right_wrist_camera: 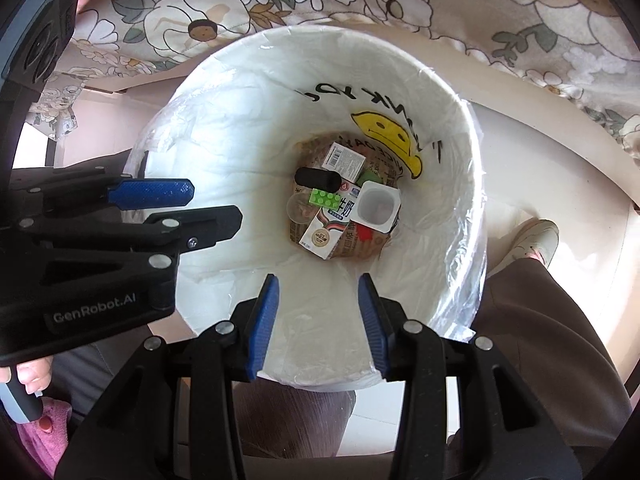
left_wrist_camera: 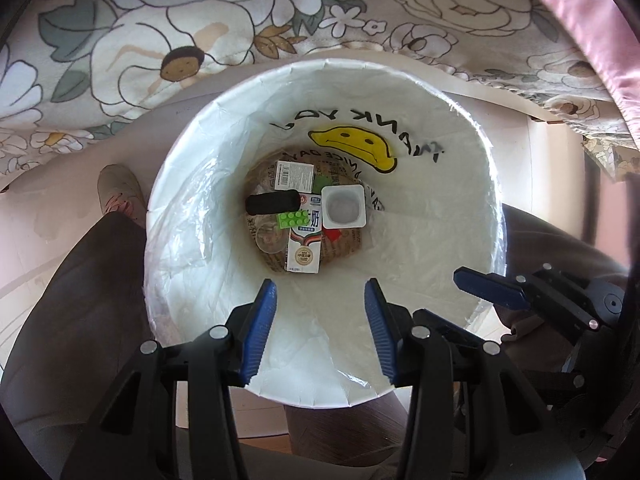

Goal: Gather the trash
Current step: 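Move both open tools up and away from the bin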

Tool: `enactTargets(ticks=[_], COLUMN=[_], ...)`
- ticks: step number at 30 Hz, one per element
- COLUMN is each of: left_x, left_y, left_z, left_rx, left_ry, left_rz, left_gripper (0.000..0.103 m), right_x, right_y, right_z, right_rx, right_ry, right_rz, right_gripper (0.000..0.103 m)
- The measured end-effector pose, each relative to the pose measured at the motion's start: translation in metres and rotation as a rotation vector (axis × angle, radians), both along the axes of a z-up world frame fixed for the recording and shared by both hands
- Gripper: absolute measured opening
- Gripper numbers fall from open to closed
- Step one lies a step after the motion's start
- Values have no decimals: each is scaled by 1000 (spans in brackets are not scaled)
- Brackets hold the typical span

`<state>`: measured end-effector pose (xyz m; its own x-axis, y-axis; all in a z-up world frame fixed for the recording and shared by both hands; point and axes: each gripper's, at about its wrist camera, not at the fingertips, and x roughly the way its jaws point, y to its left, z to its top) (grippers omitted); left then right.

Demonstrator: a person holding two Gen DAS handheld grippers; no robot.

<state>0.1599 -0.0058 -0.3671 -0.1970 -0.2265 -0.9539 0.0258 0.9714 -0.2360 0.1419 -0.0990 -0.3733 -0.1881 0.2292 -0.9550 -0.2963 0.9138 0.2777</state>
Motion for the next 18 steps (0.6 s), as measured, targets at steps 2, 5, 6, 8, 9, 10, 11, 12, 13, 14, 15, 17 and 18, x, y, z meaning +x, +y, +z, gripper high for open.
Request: enactTargets(ticks=[2, 5, 6, 8, 9, 10, 11, 12, 13, 14, 15, 17, 18], left_x=[-2, -5, -6, -8, -9, -10, -12, -13, -14, -16, -18, -23, -25], left_y=[2, 5, 6, 7, 7, 7, 9, 10, 12, 13, 14, 14, 15], left_z=[11, 31, 40, 59, 69, 80, 91, 103, 115, 128, 140, 165, 176], left_rx=[8, 11, 16, 44, 62, 73, 78, 82, 85, 92, 103, 116, 117], left_ry=[-20, -63, -85, -143, -172, -201, -230, -260, -294, -330, -365, -428, -456], left_rz=[6, 15, 13, 2, -2, 1, 5, 9, 10, 9, 7, 6, 8], left_gripper=[48, 48, 48, 48, 48, 48, 48, 48, 48, 48, 48, 49, 52], right_x=[0, -1, -2, -4, -5, -5, -7, -8, -10, -11, -12, -15, -16], right_y=[-1, -4, -5, -7, -8, -10, -11, -13, -14, -16, -18, -24, -27], right_z=[12, 33, 41, 56, 66, 77, 86, 95, 105, 114, 123, 140, 149], right_rx=[5, 10, 14, 21, 22, 23, 23, 28, 35, 40, 38, 42, 49], right_ry=[-23, -69, -85, -121, -142, -163, -184, -207, -229, -250, -275, -314, -330], right_rz=[-2, -5, -6, -5, -3, -2, -3, -2, 1, 3, 1, -11, -19], right_gripper=[43, 43, 42, 42, 42, 42, 42, 43, 43, 44, 46, 46, 46])
